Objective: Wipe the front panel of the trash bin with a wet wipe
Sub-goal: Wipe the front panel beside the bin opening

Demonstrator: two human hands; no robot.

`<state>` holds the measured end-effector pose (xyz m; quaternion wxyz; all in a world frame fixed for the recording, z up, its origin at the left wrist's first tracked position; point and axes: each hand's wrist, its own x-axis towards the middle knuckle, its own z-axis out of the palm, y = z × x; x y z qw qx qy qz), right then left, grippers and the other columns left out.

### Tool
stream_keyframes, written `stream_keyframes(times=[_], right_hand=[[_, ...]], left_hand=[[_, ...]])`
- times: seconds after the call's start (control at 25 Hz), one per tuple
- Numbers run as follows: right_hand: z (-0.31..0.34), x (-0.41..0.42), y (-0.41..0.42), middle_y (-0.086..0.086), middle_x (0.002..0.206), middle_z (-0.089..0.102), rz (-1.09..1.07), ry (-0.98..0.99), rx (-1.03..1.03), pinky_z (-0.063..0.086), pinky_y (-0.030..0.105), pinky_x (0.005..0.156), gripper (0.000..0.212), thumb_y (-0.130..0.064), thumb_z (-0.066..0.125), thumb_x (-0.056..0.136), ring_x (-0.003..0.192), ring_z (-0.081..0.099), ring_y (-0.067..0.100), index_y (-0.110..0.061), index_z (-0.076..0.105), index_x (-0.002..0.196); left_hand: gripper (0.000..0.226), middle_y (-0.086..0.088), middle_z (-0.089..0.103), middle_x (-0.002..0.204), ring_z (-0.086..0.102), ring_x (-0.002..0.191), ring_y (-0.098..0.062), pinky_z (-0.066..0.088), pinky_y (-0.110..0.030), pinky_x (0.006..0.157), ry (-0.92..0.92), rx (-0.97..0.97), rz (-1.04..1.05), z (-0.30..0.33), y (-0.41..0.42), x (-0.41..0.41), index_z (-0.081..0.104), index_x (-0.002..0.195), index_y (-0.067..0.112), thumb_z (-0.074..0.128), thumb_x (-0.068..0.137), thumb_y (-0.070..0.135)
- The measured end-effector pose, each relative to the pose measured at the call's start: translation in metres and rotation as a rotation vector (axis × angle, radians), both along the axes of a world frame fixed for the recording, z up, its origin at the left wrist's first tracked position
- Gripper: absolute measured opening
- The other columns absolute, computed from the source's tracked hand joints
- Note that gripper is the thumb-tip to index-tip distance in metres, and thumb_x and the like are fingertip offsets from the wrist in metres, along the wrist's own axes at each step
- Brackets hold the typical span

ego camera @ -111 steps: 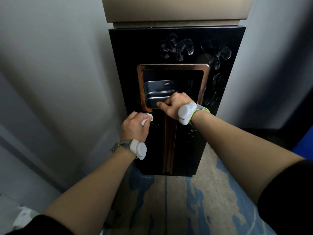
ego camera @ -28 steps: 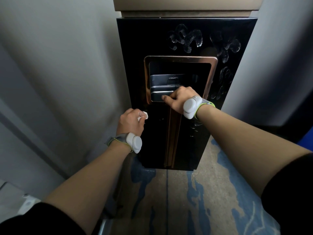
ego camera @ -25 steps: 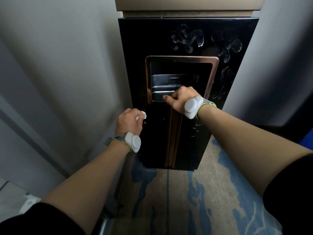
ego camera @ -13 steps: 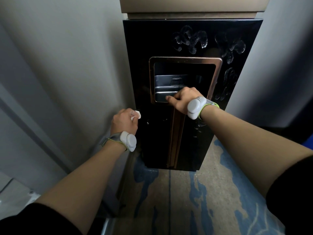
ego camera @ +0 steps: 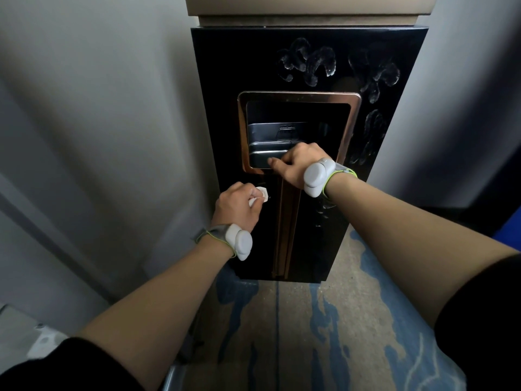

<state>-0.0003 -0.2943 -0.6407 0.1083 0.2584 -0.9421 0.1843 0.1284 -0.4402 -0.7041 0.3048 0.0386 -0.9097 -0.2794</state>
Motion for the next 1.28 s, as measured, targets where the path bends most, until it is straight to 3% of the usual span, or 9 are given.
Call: stream_keyframes(times=[0.64, 0.92, 1.28], right_hand=[[-0.001, 0.000, 0.000, -0.003, 0.048, 0.055, -0.005, 0.006, -0.008, 0.033, 0.023, 0.045, 0.063, -0.072, 0.043, 0.082, 0.053, 0.054, 0.014, -0.017, 0.068, 0.064], [0.000, 0.002, 0.001, -0.001, 0.048, 0.054, -0.006, 0.002, -0.004, 0.034, 0.024, 0.047, 0.063, -0.071, 0.043, 0.082, 0.056, 0.055, 0.019, -0.015, 0.065, 0.061], [0.002, 0.004, 0.001, 0.001, 0.051, 0.055, -0.004, 0.006, 0.019, 0.031, 0.023, 0.046, 0.063, -0.069, 0.045, 0.086, 0.057, 0.054, 0.019, -0.014, 0.065, 0.062]], left_hand=[[0.012, -0.008, 0.064, 0.100, 0.065, 0.090, -0.029, 0.055, -0.039, 0.075, -0.107, -0.034, -0.001, -0.004, 0.028, -0.011, 0.074, 0.097, 0.015, 0.065, 0.091, 0.019], [0.011, -0.005, 0.064, 0.097, 0.065, 0.086, -0.029, 0.052, -0.033, 0.069, -0.131, -0.033, 0.068, -0.007, 0.023, -0.010, 0.075, 0.092, 0.021, 0.064, 0.089, 0.020], [0.011, -0.007, 0.065, 0.096, 0.066, 0.086, -0.030, 0.056, -0.039, 0.077, -0.151, -0.023, 0.076, -0.005, -0.001, -0.004, 0.076, 0.090, 0.017, 0.065, 0.087, 0.017]])
